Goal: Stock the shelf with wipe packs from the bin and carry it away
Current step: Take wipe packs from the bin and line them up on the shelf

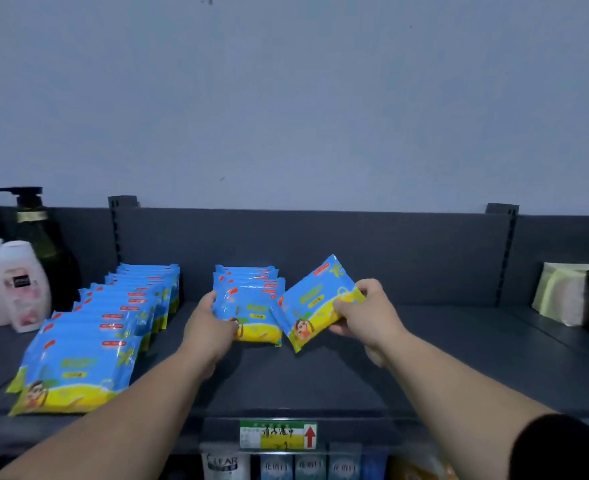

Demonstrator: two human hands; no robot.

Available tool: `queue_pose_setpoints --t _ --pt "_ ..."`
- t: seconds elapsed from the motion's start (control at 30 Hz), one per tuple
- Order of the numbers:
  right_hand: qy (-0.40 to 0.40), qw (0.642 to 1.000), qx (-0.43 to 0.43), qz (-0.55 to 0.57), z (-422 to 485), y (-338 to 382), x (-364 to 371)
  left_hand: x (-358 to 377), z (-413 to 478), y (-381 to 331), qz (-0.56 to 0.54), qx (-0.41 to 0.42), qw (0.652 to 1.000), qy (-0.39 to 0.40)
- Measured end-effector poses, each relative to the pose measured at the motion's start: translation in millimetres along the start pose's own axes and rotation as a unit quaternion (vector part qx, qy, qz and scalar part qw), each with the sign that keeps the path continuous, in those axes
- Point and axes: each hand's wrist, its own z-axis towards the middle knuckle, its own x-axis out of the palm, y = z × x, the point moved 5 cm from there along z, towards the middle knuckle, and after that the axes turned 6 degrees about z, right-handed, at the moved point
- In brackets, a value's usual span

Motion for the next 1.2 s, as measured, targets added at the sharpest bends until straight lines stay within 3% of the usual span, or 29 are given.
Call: queue_pose_setpoints --t 0.1,0.2,0.3,0.4,0.57,0.97,1.2 --pt "0.064 0.997 0.048 -0.012 9 -19 20 -7 10 7 0.091 -0.005 0.996 -0.02" --pt "0.088 0.984 0.034 -0.153 13 -30 33 -9 17 10 0.122 -0.026 0.992 -0.028" --pt "0.11 0.93 0.002 -0.351 15 -31 44 -9 21 9 0.155 -0.033 0.987 -0.031" --pt "0.124 0.902 -0.011 -0.413 14 -30 57 -3 18 7 0.178 -0.032 0.983 0.016" --pt "0.151 0.9 -0.032 -0.408 17 -32 79 3 19 5 0.31 0.006 0.949 0.053" --pt "0.12 0.921 -0.064 -0.364 24 -41 98 0 39 1 0.289 0.096 0.952 0.005" --pt "0.116 0.917 -0.058 -0.377 19 -39 90 0 35 13 0.342 0.072 0.936 0.039"
